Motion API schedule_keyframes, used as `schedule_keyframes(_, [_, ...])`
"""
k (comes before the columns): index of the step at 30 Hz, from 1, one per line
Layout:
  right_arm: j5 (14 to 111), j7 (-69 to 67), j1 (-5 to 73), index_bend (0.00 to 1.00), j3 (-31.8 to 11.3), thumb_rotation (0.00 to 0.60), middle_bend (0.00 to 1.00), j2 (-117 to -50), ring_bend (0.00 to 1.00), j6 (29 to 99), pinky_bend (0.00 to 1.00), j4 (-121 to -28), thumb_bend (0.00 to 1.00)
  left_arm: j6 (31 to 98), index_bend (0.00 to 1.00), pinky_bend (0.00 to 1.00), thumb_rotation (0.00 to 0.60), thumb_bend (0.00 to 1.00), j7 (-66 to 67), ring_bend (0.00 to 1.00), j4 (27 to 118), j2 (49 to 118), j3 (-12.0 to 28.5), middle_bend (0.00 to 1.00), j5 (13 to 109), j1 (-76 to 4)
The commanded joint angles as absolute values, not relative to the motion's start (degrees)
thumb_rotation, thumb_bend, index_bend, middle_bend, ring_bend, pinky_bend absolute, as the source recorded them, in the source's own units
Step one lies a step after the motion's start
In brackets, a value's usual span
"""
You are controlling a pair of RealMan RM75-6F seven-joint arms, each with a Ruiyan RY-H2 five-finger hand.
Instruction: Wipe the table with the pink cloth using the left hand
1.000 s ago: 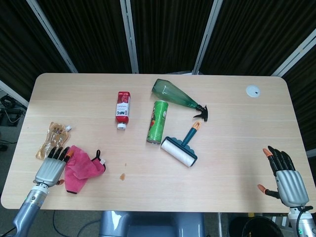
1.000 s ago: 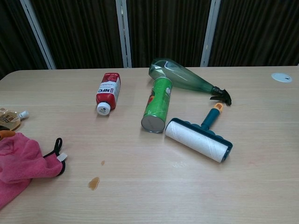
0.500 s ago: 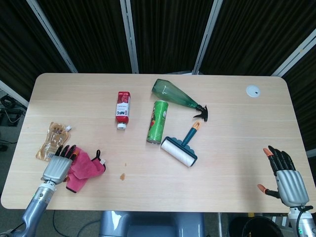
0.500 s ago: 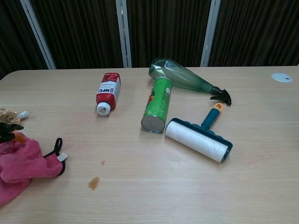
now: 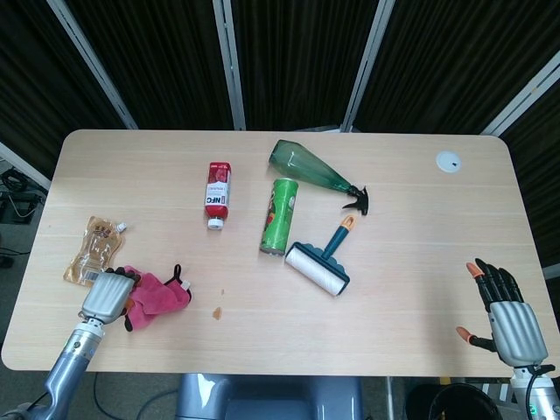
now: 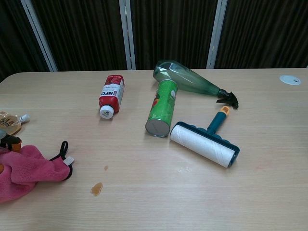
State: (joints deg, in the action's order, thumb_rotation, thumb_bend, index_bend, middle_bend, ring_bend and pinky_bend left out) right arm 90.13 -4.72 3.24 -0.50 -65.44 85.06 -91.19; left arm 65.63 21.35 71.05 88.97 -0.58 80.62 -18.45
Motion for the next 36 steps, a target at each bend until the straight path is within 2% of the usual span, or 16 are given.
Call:
schedule_keyframes(1, [90.07, -4.7, 3.21, 0.0, -0.52, 0.6, 0.0, -65.45, 0.0, 85.09, 0.0, -91.22, 0.0, 66.94, 0.75, 0.53, 0.6, 0.6, 19.64, 0.44, 70.67, 89.53, -0.2, 0.53, 81.95, -18.78])
schedule_keyframes(6, [90.02, -4.69, 3.23, 0.0, -0.57, 0.6, 0.0, -65.49, 0.0, 85.08, 0.0, -91.24, 0.0, 69.28, 0.8, 0.56, 0.6, 0.62, 16.68, 0.48, 72.88, 89.77, 1.49, 0.57, 83.87, -19.97])
schedule_keyframes(16, [89.81, -4.74, 3.19, 0.0, -0.63, 0.6, 0.0, -65.47, 0.0, 85.02, 0.0, -91.29, 0.0, 70.92, 0.81, 0.56, 0.6, 0.62, 17.97, 0.48, 82.33, 92.24, 5.45, 0.58, 81.96, -21.74])
schedule_keyframes(24, [89.62, -4.64, 3.15, 0.0, -0.71, 0.6, 0.0, -65.53, 0.0, 85.03, 0.0, -91.22, 0.0, 70.3, 0.81, 0.56, 0.6, 0.62, 22.05, 0.48, 85.33, 95.33, 4.51, 0.57, 82.56, -23.06])
schedule_keyframes(36, [89.38, -4.69, 2.88, 0.0, -1.08, 0.6, 0.0, -65.88, 0.0, 85.72, 0.0, -91.09, 0.01, 66.35, 0.8, 0.56, 0.6, 0.61, 24.27, 0.47, 82.47, 103.02, 1.93, 0.56, 80.85, -24.39])
